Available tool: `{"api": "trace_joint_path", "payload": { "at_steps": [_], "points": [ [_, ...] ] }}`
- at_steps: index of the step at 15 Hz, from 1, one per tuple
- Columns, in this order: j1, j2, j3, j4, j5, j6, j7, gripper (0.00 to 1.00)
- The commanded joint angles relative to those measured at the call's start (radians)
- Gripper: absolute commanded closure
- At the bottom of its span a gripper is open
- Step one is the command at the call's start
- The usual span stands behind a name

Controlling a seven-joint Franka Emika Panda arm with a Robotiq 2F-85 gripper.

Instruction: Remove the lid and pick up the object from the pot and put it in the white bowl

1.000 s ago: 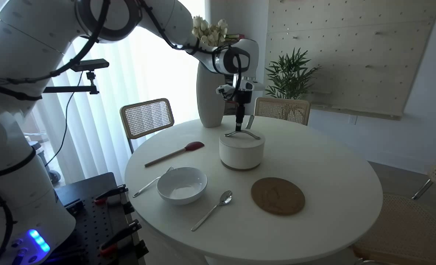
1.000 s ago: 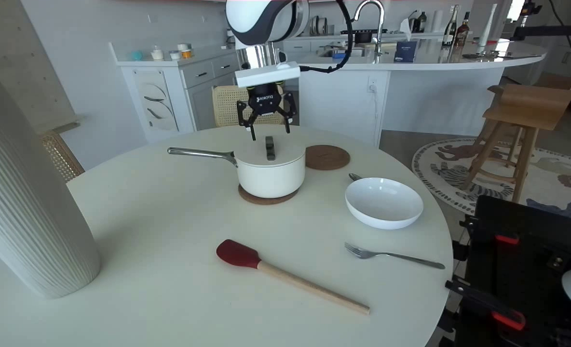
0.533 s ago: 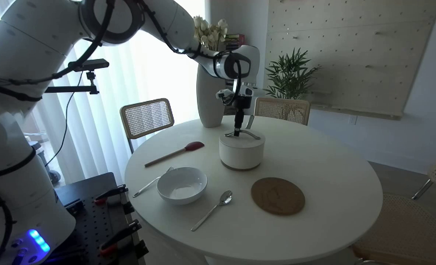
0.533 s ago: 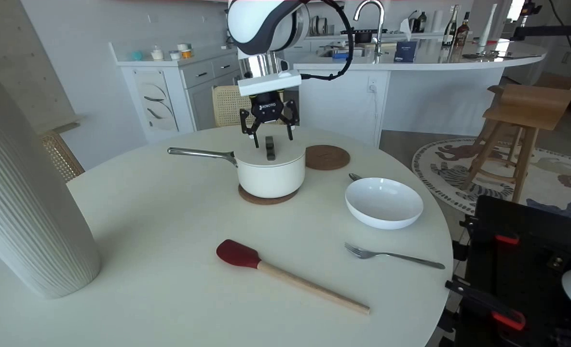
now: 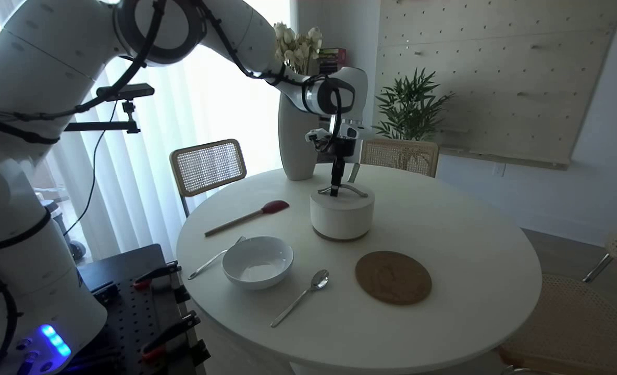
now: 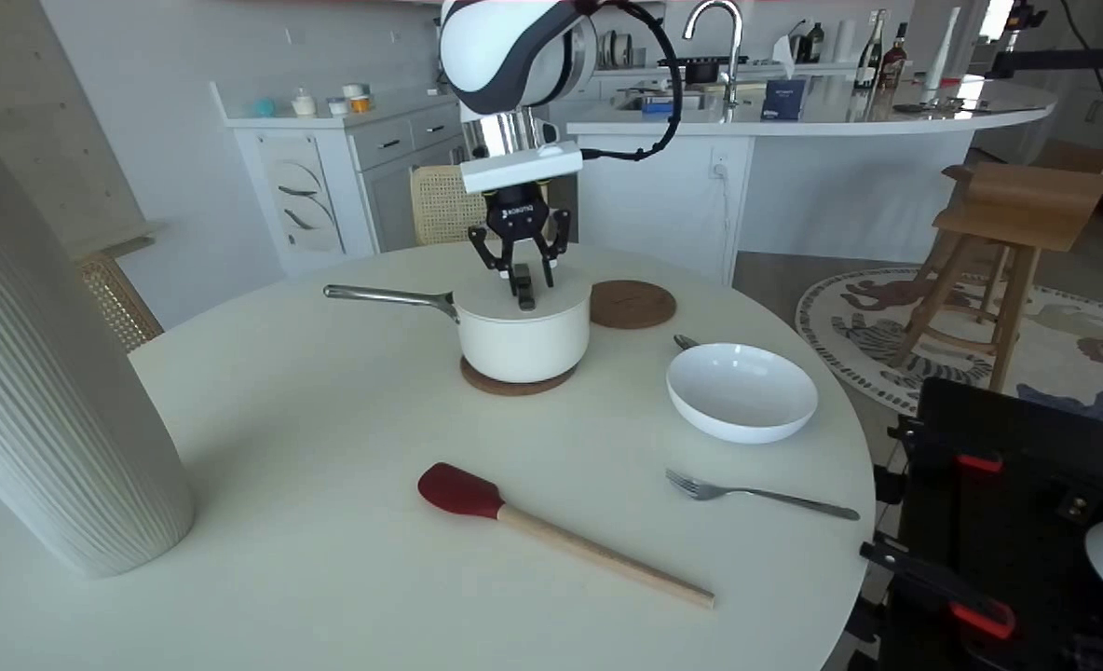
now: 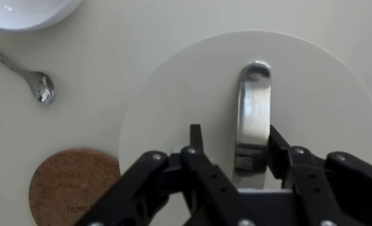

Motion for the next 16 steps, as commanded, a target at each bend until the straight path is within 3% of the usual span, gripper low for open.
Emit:
{"api": "trace_joint_path", "payload": {
  "at_steps": [1,4,5,16],
  "points": [
    [0.017,-0.016,-0.017,-0.012,0.011,-0.007,-0.01,0.79],
    [0.023,-0.016,-0.017,-0.012,0.01,-0.003,-0.011,0.98],
    [0.024,-0.015,-0.018,-0.012,0.009,-0.003,-0.011,0.94],
    [0.038,-0.133,-0.043,-0.046,-0.025,0.009,0.012,0.94]
  ]
}}
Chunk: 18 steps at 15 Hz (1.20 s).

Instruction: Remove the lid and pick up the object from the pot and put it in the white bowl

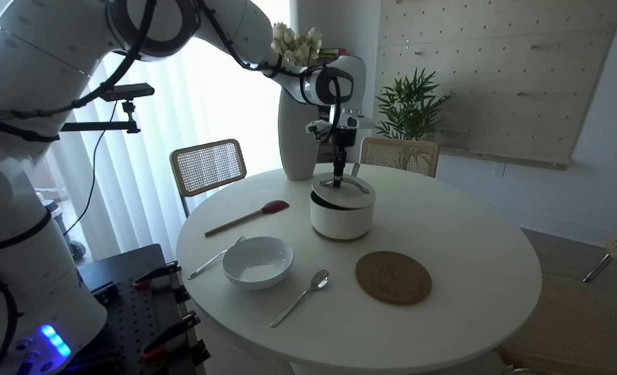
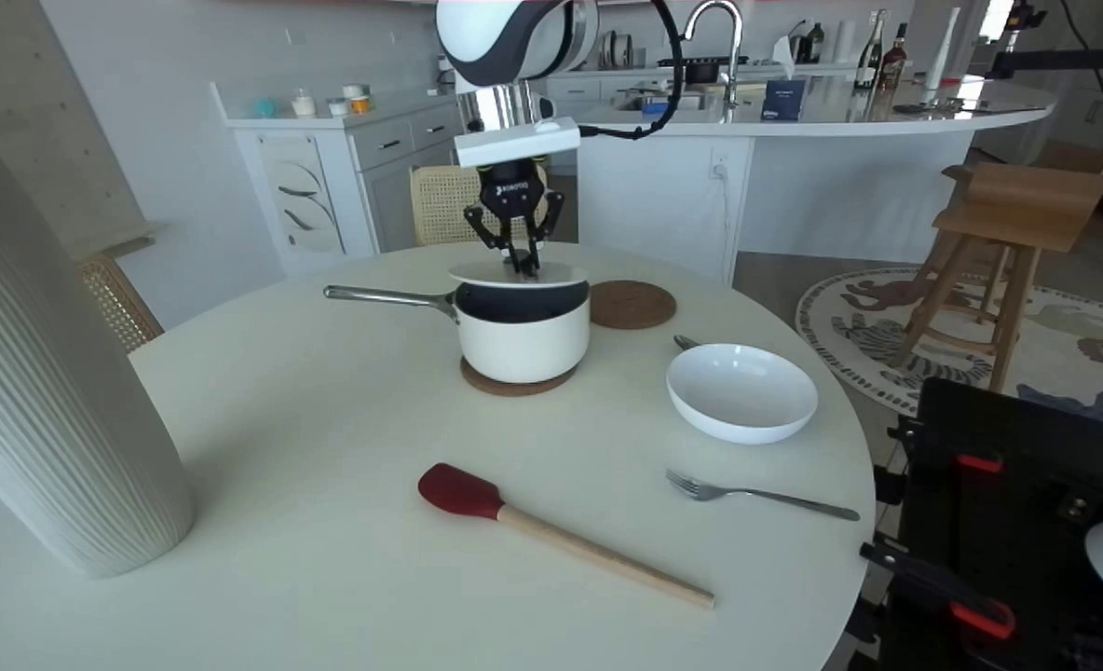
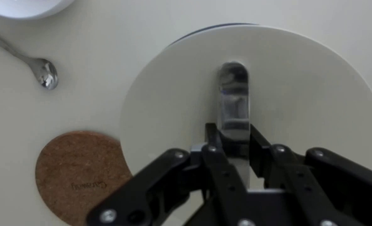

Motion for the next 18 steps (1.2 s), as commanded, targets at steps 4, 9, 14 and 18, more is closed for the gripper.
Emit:
{"api": "trace_joint_path", "payload": {
  "at_steps": [4,9,14,18],
  "points": [
    [0.018,-0.143,-0.042,-0.065,-0.025,0.012,0.022,0.94],
    [0.017,-0.175,-0.057,-0.088,-0.038,0.016,0.033,0.94],
    [0.026,-0.219,-0.085,-0.135,-0.095,0.048,0.111,0.94],
    [0.023,-0.265,-0.106,-0.194,-0.154,0.078,0.199,0.94]
  ]
}}
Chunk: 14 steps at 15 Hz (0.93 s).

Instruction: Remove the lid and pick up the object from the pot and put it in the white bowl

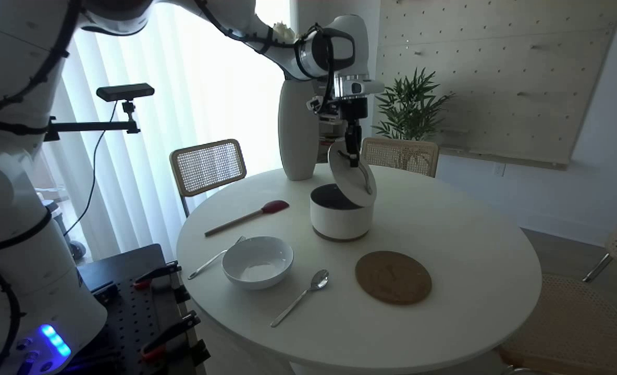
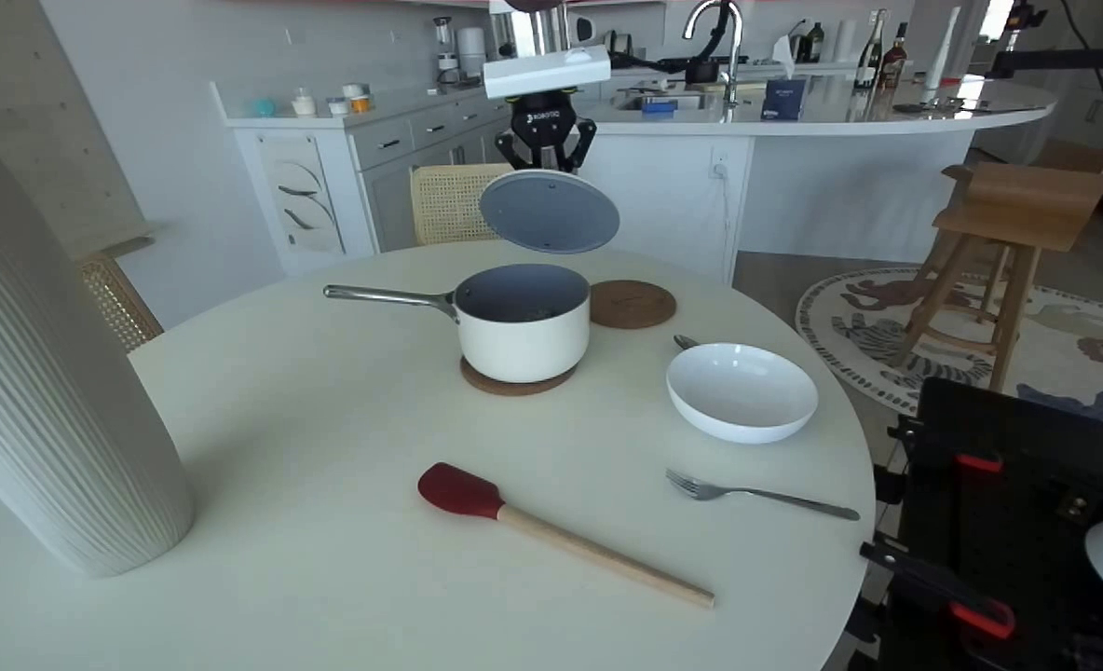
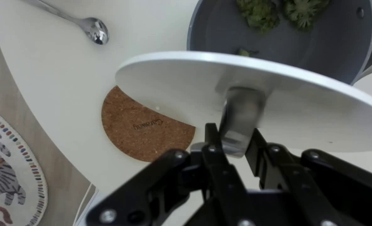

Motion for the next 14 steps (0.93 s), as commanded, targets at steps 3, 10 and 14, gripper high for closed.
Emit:
{"api": "trace_joint_path", "payload": {
  "at_steps": [3,10,14],
  "points": [
    [0.006,-0.122,-0.034,-0.132,-0.078,0.04,0.126,0.94],
    [-0.038,-0.151,-0.046,-0.199,-0.095,0.068,0.184,0.94],
    [-0.078,-0.134,-0.051,-0.203,-0.081,0.097,0.16,0.94]
  ]
}}
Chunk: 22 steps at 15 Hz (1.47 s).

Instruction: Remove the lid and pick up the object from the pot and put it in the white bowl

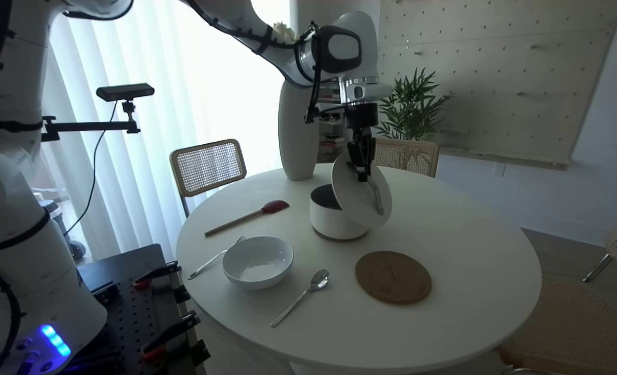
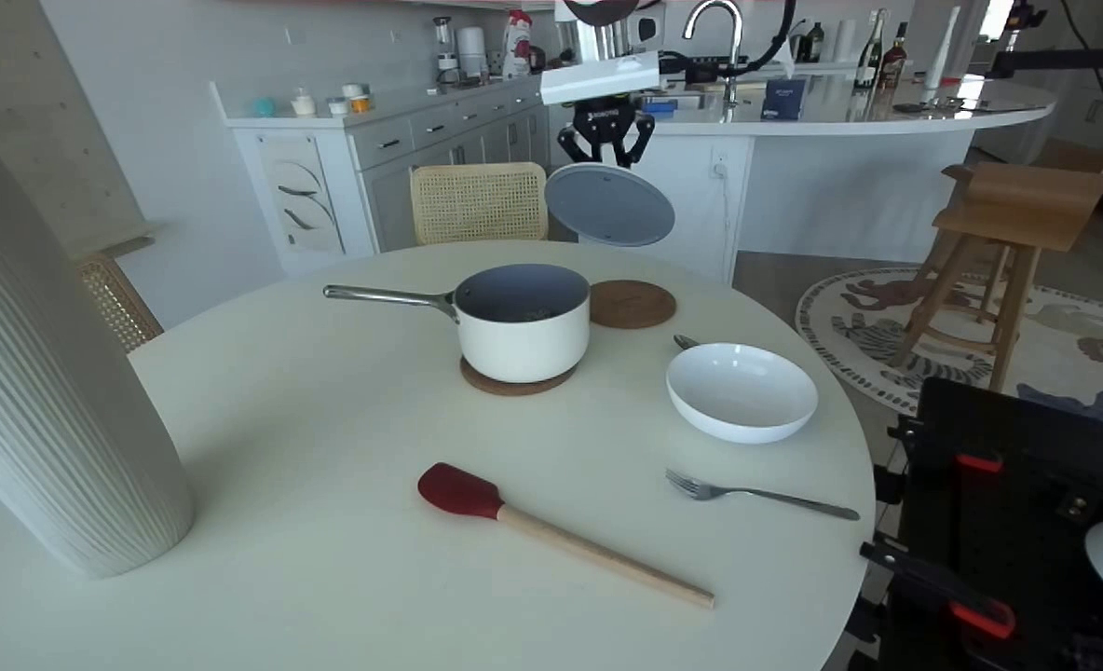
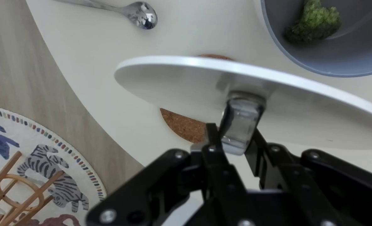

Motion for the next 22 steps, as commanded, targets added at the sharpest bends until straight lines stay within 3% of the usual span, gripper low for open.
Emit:
{"api": "trace_joint_path", "payload": {
  "at_steps": [1,12,22],
  "points": [
    [-0.027,-0.032,-0.008,-0.032,0.001,0.039,0.002,0.94],
    [-0.11,0.032,-0.02,-0.021,0.028,0.101,-0.064,0.94],
    [-0.136,0.123,-0.034,0.002,0.052,0.113,-0.079,0.94]
  ]
}}
